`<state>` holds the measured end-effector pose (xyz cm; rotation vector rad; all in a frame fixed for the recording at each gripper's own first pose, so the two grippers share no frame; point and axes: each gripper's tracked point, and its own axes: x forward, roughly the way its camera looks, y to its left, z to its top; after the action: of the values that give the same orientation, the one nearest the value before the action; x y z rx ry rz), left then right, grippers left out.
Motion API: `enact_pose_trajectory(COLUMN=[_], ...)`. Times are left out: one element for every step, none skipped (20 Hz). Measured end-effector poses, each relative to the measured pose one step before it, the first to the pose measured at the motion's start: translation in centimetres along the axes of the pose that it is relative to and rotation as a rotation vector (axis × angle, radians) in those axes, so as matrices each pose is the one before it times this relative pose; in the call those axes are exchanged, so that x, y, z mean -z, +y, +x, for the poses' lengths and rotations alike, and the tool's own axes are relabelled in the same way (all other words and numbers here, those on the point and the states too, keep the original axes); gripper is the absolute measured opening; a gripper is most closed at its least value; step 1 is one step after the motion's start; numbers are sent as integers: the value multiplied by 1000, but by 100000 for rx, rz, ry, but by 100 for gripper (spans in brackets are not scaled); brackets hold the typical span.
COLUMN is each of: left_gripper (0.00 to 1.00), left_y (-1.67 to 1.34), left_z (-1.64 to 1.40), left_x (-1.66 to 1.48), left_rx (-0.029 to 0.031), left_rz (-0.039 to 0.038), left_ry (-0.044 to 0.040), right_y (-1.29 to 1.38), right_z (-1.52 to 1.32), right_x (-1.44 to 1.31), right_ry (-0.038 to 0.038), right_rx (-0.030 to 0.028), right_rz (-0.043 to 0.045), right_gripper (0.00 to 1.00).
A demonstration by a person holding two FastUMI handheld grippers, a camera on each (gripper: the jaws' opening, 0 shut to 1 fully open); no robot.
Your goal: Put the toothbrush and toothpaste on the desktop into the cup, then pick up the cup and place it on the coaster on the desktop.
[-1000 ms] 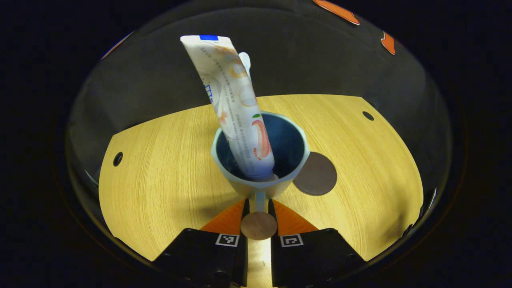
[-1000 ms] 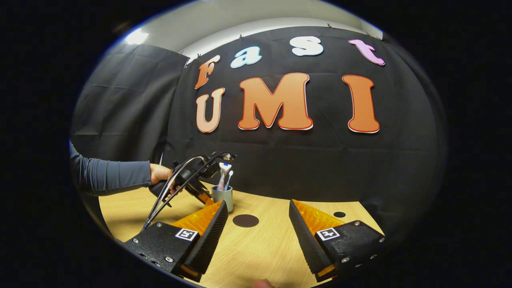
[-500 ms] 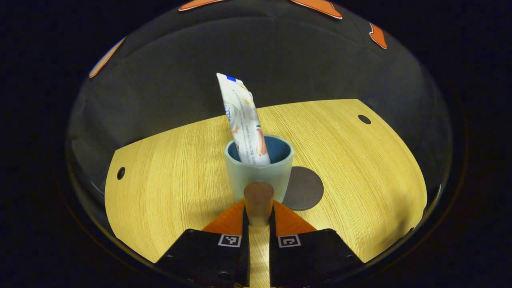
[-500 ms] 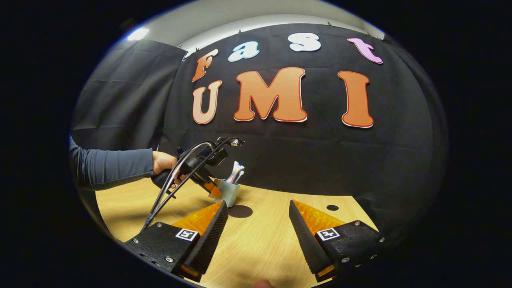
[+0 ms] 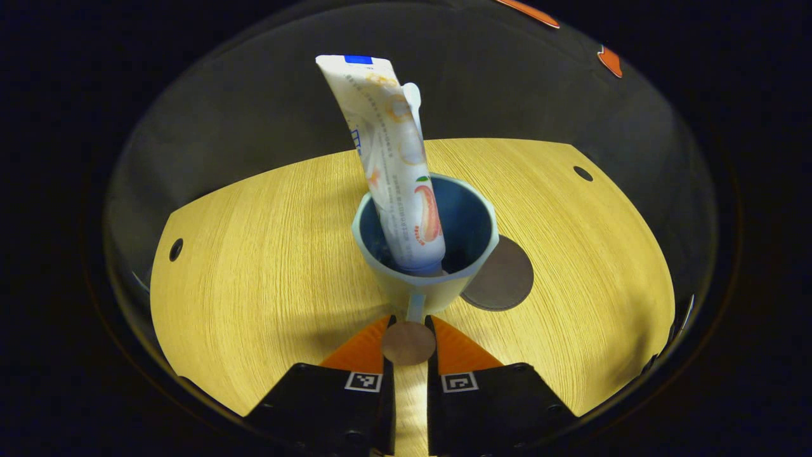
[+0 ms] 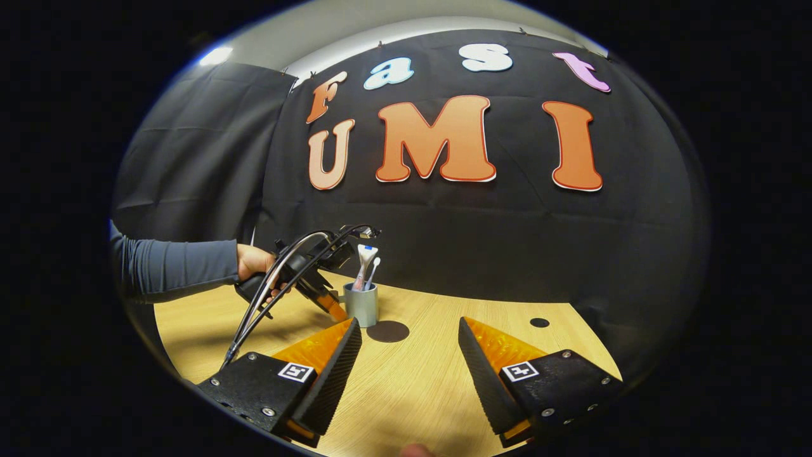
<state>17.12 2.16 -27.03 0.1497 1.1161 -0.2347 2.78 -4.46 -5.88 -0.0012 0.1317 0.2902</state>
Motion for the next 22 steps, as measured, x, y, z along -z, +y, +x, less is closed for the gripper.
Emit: enact_pose_trajectory(left_gripper=[23, 25, 29, 29, 31, 32, 33, 36, 38, 39, 41, 36, 36, 36, 37, 37, 30, 35, 33, 29, 21, 27], left_y=[54, 194, 32, -77, -11, 63, 34, 82, 23, 67, 205, 59, 36, -49, -30, -77, -153, -383, -123, 35, 190, -22], left_z=[-242, -73, 179, 322, 383, 412, 316, 139, -17, -293, -298, -340, -189, -42, 130, 251, 252, -363, -230, 79, -336, 172], left_x=[89, 91, 101, 3, 81, 37, 7, -31, -31, -123, -366, -220, -125, -41, 1, 178, 14, -275, -203, 127, -731, 107], left_rx=[-605, -656, -515, -195, -245, -650, -323, -364, -312, -354, -184, -362, -386, -372, -860, 177, 765, 2317, 703, -170, 865, 304], left_rz=[1791, 1791, 1295, 1392, 971, 297, -50, 316, 93, 775, 881, 1178, 1122, 895, 33, -418, -2283, -1593, -127, -862, -710, -1033], left_ry=[682, 1442, 1076, 1524, 865, 694, 153, 328, -249, -184, -1054, -49, -408, 187, 154, -745, -1762, -2337, -935, 201, -1183, -182], right_y=[-77, 26, -88, 51, -24, 14, 5, -38, -50, -108, -48, 47, 49, 147, 248, 346, 90, 147, -13, -149, -77, -98], right_z=[14, 143, 8, 38, 64, -11, 32, 51, 86, 5, 58, 102, 136, 144, 93, -149, -4, 1, 77, -16, 54, 58], right_x=[-100, 39, 43, 142, 146, 128, 58, 103, 19, 121, 18, -41, -68, -75, 31, 154, -4, 8, 56, -8, -71, -103], right_ry=[-129, -147, 140, 217, 308, 118, 152, 213, 118, 171, 45, -53, -84, -195, 17, -29, -153, 80, 213, 116, -90, -170], right_rx=[174, -38, 189, -79, 138, -6, -198, 159, -179, 380, -71, 26, -75, -385, -277, -687, 188, -442, 63, 183, 106, 326], right_rz=[208, 267, 113, 5, -265, -179, -35, 109, 136, 8, 251, 416, 692, 669, 265, -354, -705, -451, -144, 135, 442, 538], right_gripper=[92, 92, 92, 92, 92, 92, 92, 92, 92, 92, 92, 92, 92, 92, 92, 92, 92, 92, 93, 93, 92, 92])
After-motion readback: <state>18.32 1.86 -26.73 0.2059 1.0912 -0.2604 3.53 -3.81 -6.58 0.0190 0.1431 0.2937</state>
